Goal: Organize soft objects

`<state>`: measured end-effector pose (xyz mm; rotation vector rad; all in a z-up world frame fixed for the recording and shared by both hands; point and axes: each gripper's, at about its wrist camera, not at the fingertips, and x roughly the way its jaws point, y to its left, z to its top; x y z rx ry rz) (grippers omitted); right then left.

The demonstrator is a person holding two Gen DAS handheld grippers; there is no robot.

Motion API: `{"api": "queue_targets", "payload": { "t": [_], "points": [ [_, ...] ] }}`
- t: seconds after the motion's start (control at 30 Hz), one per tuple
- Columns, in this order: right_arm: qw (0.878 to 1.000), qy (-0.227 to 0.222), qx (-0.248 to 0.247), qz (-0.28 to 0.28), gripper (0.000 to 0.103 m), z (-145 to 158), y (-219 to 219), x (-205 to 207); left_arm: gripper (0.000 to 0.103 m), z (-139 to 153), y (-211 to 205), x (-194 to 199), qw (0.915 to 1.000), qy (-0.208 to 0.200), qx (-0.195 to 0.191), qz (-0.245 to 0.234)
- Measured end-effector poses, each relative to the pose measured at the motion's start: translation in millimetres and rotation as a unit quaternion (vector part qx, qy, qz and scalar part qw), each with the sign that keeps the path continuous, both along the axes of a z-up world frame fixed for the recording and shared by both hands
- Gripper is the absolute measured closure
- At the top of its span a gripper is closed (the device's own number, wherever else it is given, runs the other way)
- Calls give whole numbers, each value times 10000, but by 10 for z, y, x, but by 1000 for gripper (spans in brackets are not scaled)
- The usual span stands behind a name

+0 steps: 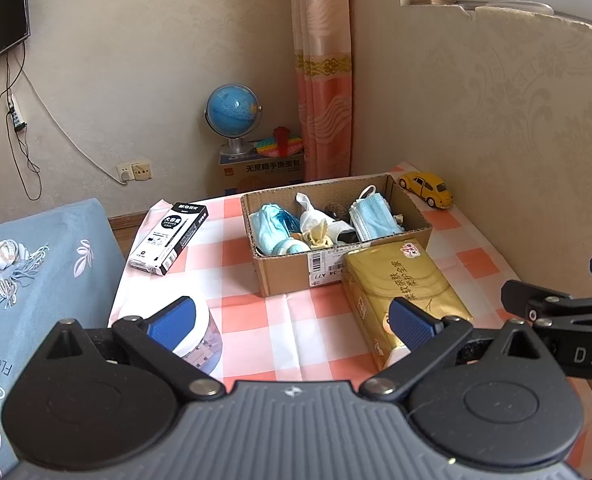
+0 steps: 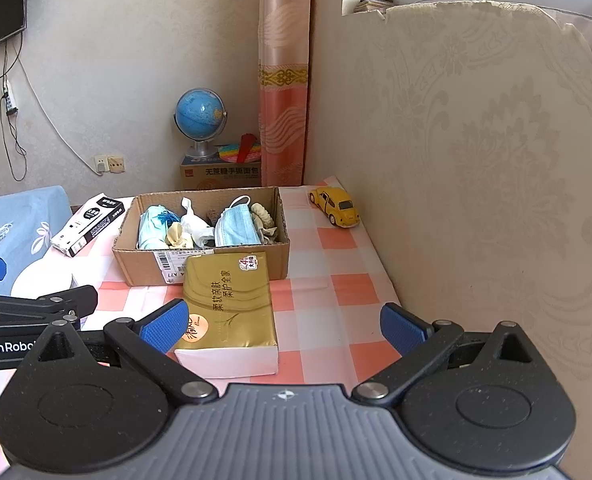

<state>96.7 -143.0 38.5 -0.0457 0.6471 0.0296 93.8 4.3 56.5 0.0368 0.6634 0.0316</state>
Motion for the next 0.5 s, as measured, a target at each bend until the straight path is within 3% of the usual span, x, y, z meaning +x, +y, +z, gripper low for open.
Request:
{"api": "queue_targets", "payload": {
  "t": [0.5],
  "points": [
    [10000, 8, 2, -13, 0, 2, -22, -4, 1, -6, -14, 27, 10000, 23, 4, -5]
  ]
}}
